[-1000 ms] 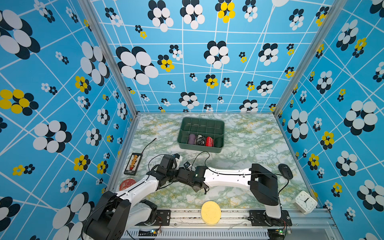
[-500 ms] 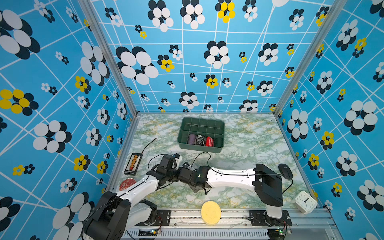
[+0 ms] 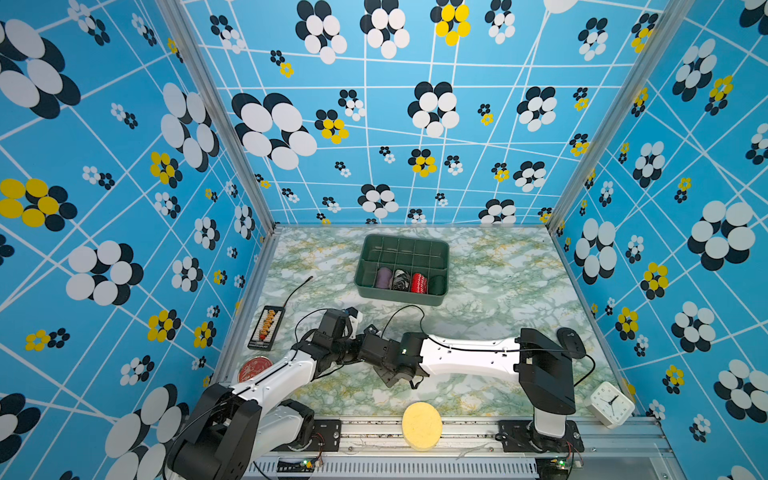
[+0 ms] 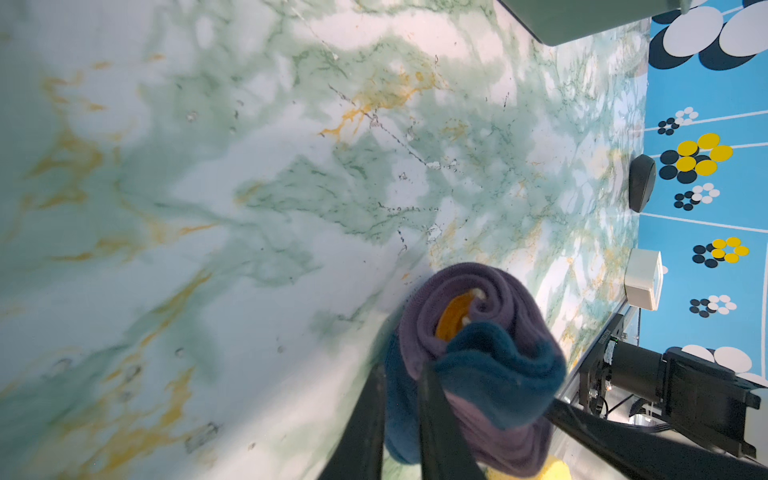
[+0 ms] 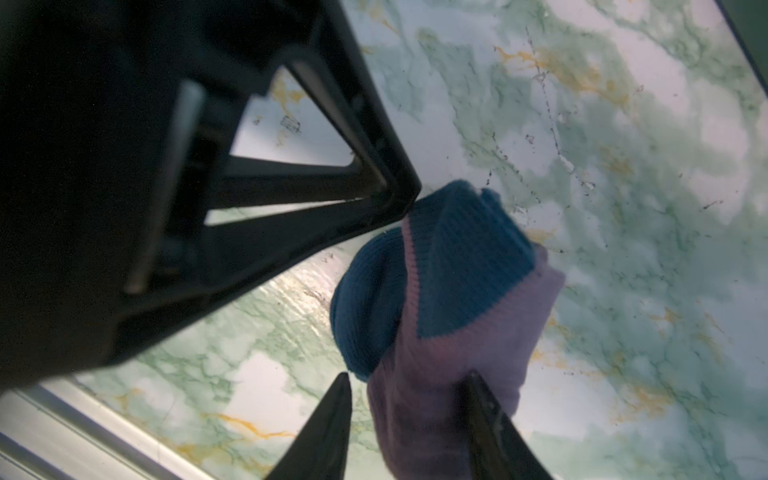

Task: Roll the socks
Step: 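Regrasp the teal toe with the right gripper beside the left gripper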

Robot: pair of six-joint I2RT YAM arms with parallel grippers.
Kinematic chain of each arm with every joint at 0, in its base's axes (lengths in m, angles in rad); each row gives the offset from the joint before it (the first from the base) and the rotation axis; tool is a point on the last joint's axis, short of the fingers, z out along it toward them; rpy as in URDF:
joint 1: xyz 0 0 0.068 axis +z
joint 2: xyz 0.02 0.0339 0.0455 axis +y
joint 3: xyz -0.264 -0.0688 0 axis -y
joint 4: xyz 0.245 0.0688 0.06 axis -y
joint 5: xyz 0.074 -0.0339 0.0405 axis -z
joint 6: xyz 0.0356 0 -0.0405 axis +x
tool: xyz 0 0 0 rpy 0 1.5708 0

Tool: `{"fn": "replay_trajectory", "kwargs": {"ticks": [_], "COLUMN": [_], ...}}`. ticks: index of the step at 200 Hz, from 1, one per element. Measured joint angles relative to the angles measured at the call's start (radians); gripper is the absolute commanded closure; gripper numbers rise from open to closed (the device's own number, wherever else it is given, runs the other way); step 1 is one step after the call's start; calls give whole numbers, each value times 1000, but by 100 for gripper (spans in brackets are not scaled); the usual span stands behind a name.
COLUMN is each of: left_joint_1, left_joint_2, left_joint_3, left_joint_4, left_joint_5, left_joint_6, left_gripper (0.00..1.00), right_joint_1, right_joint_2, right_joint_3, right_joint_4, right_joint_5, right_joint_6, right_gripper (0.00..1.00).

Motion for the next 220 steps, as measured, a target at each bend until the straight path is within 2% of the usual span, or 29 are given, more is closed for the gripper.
{"fn": "replay_trajectory", "kwargs": {"ticks": [57, 124, 172, 220], "left_joint_1": [14, 14, 14, 8], "left_joint_2": [-87, -117, -200, -192], "left_joint_3": [0, 0, 2, 4], "left_joint_4": [-45, -60, -102, -107], "left_joint_5": [-4, -4, -13, -11], "left_joint_6": [0, -1, -3, -14], "left_gripper": [82, 86, 94, 96], "right_joint_1": [-6, -41, -69, -95], "right_joint_2": [0, 0, -17, -19], "right_joint_3": [-25, -83, -133, -167], "right_joint_4": [44, 141, 217, 278], "right_joint_5": [-49, -134, -207, -277], "right_joint_6": [-1, 22, 45, 72], "right_gripper": [71, 85, 86, 87]}}
